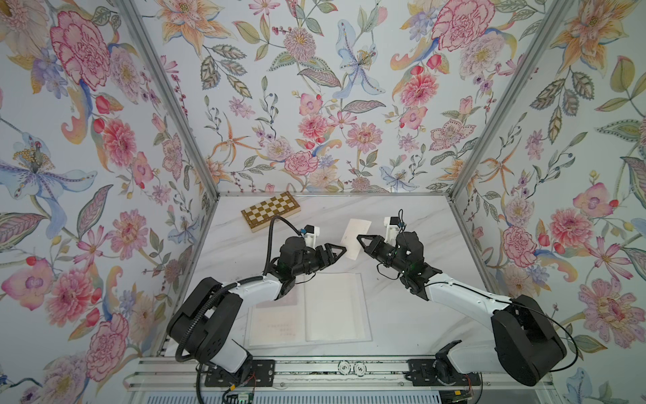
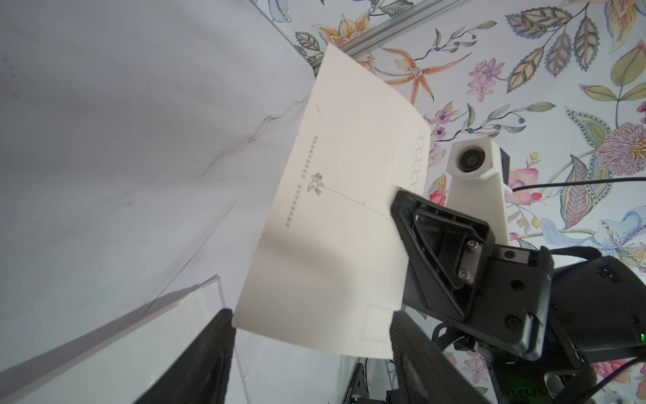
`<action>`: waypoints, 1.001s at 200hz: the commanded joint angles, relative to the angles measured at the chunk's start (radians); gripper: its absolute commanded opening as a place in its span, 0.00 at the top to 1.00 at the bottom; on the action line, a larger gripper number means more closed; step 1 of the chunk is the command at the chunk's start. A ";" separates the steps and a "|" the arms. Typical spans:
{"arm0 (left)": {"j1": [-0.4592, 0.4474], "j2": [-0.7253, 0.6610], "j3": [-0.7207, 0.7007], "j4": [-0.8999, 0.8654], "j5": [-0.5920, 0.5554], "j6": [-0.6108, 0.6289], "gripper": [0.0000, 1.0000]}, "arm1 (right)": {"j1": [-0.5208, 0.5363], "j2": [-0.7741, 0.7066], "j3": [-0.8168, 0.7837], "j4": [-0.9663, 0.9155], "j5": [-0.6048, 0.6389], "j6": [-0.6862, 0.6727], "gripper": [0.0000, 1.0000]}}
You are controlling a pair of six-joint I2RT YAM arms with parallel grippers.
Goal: Place the photos into the photo albums
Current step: Pick up the photo at the center of the board.
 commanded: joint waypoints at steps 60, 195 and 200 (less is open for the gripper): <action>-0.030 0.000 -0.009 0.098 -0.035 -0.038 0.32 | -0.021 -0.035 -0.036 0.061 0.060 0.020 1.00; -0.072 0.094 -0.033 0.328 -0.107 -0.170 0.42 | -0.002 -0.004 -0.136 0.314 0.132 0.127 1.00; -0.073 0.090 -0.034 0.324 -0.110 -0.168 0.42 | -0.004 -0.012 -0.136 0.302 0.136 0.123 1.00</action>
